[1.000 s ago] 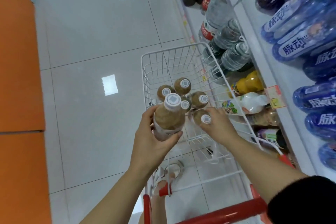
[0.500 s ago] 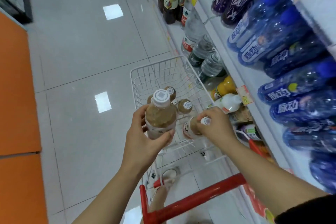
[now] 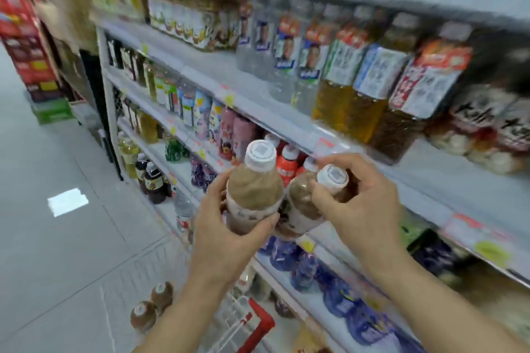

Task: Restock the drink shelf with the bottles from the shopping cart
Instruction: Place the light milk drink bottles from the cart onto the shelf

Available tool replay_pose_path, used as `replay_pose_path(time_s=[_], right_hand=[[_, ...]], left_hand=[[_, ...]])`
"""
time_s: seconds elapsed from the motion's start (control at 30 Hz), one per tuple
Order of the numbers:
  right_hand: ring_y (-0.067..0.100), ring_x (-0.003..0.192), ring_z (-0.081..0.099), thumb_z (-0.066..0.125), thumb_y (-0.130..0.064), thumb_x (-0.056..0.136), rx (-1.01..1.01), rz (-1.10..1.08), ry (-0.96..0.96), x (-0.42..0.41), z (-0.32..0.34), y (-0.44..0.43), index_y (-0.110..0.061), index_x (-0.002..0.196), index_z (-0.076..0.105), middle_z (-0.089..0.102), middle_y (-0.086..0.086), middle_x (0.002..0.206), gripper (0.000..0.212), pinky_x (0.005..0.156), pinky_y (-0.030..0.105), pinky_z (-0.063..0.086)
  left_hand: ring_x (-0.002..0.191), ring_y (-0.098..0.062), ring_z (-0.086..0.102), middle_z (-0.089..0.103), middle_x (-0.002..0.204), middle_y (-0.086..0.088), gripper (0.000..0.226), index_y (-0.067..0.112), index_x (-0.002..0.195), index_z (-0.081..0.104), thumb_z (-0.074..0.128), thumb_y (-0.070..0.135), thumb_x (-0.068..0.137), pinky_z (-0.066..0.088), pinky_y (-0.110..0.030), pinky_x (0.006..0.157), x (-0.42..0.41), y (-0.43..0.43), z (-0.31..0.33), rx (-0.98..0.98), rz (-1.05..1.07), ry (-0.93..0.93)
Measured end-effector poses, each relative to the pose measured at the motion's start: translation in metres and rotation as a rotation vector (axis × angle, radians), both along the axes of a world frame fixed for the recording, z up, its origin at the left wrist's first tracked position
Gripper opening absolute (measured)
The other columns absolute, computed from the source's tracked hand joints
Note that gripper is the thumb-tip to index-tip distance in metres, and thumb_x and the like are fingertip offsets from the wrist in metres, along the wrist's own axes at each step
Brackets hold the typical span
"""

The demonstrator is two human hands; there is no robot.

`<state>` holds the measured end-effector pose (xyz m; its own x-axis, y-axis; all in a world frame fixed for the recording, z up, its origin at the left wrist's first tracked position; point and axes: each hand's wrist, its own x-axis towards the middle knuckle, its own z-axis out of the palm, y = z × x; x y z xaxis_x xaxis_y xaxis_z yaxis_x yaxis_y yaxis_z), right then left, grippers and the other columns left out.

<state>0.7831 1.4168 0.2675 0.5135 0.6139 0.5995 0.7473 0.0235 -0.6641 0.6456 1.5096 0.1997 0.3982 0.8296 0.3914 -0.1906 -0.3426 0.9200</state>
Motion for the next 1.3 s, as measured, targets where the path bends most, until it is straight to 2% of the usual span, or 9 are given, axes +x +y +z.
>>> replay_pose_path(time_s=[0.1,0.3,0.5,0.77,0.9,1.03,1.17,1.23,1.3], right_hand=[[-0.004,0.080,0.055,0.068,-0.015,0.072,0.142,-0.103,-0.168,0.014,0.044,-0.042,-0.030,0.091,0.057,0.060,-0.012,0.088,0.026,0.068,0.006,0.038],[-0.010,0.090,0.049,0.067,-0.016,0.079,0.326,-0.302,-0.430,0.045,0.083,-0.118,-0.021,0.097,0.056,0.053,-0.016,0.092,0.022,0.081,0.005,0.035],[-0.002,0.089,0.047,0.065,-0.016,0.080,0.326,-0.486,-0.474,0.080,0.082,-0.153,-0.009,0.096,0.060,0.050,-0.009,0.093,0.018,0.083,0.005,0.035],[-0.011,0.087,0.053,0.075,-0.014,0.076,0.367,-0.591,-0.272,0.115,0.090,-0.149,-0.014,0.103,0.065,0.061,-0.006,0.096,0.029,0.080,0.004,0.039],[0.010,0.096,0.058,0.072,-0.030,0.078,0.351,-0.647,0.021,0.139,0.096,-0.139,-0.021,0.110,0.060,0.063,-0.005,0.098,0.036,0.083,0.027,0.047],[0.005,0.100,0.051,0.067,-0.023,0.084,0.267,-0.533,0.135,0.159,0.095,-0.122,-0.014,0.123,0.054,0.057,-0.009,0.107,0.042,0.084,0.021,0.037],[0.014,0.110,0.055,0.061,-0.026,0.088,0.156,-0.435,0.155,0.174,0.094,-0.104,-0.019,0.128,0.050,0.058,-0.003,0.118,0.042,0.091,0.029,0.043],[0.011,0.109,0.053,0.067,-0.031,0.082,0.098,-0.412,0.170,0.175,0.082,-0.103,-0.022,0.133,0.045,0.056,-0.003,0.125,0.056,0.090,0.029,0.045],[0.010,0.109,0.054,0.083,-0.037,0.062,0.021,-0.459,0.107,0.177,0.062,-0.103,-0.029,0.133,0.041,0.055,-0.006,0.127,0.083,0.091,0.031,0.046]], left_hand=[[0.105,0.011,0.053,0.054,0.110,0.037,0.071,0.055,0.112,0.045,0.086,0.031,0.059,0.045,-0.006,0.079,0.032,-0.022,0.049,0.153,-0.074,-0.072],[0.110,0.000,0.054,0.055,0.115,0.023,0.074,0.029,0.124,0.047,0.086,0.028,0.061,0.046,-0.015,0.088,0.089,-0.064,0.096,0.303,-0.233,-0.194],[0.117,-0.009,0.051,0.050,0.126,0.019,0.076,0.033,0.129,0.041,0.076,0.047,0.063,0.047,-0.026,0.094,0.130,-0.090,0.098,0.411,-0.296,-0.184],[0.113,-0.007,0.053,0.053,0.119,0.023,0.073,0.053,0.120,0.041,0.082,0.045,0.059,0.049,-0.025,0.089,0.151,-0.081,0.103,0.360,-0.326,-0.169],[0.112,-0.004,0.053,0.052,0.117,0.025,0.073,0.048,0.119,0.042,0.079,0.040,0.057,0.050,-0.020,0.089,0.155,-0.076,0.103,0.327,-0.345,-0.156],[0.112,-0.003,0.053,0.054,0.118,0.021,0.075,0.045,0.119,0.043,0.085,0.022,0.062,0.047,-0.015,0.088,0.157,-0.066,0.100,0.323,-0.345,-0.138],[0.106,0.005,0.055,0.055,0.109,0.033,0.074,0.041,0.117,0.045,0.085,0.011,0.063,0.045,-0.009,0.084,0.155,-0.058,0.105,0.303,-0.364,-0.135],[0.104,0.008,0.055,0.054,0.107,0.036,0.074,0.040,0.117,0.045,0.085,0.009,0.063,0.045,-0.007,0.083,0.153,-0.055,0.106,0.308,-0.361,-0.128],[0.104,0.008,0.055,0.054,0.108,0.037,0.073,0.039,0.116,0.046,0.085,0.010,0.062,0.045,-0.008,0.084,0.151,-0.051,0.107,0.315,-0.354,-0.126]])
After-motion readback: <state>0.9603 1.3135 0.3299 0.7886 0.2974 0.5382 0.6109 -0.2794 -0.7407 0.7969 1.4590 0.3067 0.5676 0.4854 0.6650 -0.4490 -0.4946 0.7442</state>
